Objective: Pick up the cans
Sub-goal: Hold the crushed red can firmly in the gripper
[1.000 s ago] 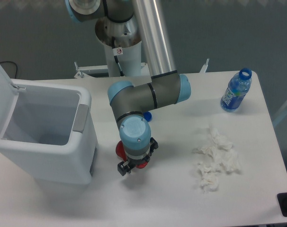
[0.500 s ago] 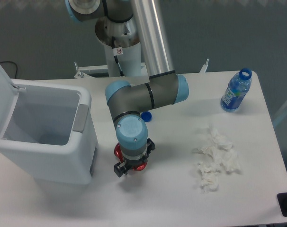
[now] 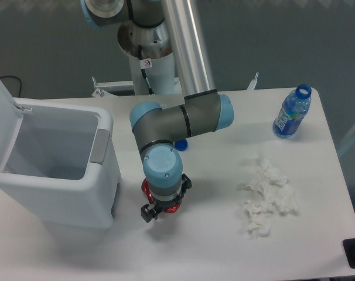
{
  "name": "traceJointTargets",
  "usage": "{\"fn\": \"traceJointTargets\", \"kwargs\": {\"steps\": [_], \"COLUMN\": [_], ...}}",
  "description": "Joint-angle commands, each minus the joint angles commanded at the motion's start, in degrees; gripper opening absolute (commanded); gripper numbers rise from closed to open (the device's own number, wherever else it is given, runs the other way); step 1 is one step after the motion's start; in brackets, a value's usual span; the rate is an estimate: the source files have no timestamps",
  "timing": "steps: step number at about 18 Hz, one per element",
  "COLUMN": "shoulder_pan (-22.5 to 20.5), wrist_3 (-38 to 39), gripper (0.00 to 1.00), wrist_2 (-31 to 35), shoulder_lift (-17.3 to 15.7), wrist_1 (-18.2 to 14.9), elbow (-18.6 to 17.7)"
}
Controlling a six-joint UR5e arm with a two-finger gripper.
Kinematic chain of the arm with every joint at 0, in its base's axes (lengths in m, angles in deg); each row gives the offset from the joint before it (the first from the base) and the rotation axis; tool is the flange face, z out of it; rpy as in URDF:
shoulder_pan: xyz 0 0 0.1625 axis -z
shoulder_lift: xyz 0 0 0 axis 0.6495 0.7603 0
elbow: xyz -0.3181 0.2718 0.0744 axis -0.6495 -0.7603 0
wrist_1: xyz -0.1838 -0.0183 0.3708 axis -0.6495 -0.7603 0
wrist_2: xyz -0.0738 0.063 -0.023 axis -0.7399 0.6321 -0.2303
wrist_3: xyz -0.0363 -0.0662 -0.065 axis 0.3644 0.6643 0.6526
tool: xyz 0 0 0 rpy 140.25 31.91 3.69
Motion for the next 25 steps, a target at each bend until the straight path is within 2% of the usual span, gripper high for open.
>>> {"fn": "traceJointTargets", "kwargs": {"steps": [5, 13, 25], "shoulder_pan": [-0.09, -0.09, -0.09], "wrist_3": [0.00, -0.26, -0.26], "gripper": [0.99, 0.92, 0.76], "wrist_2": [0.53, 1.14, 1.14], "shoulder_lift": [0.09, 0.09, -0.26], "wrist_1": [0.00, -0.17, -0.26], "elbow": [0.09, -0.18, -0.18]}}
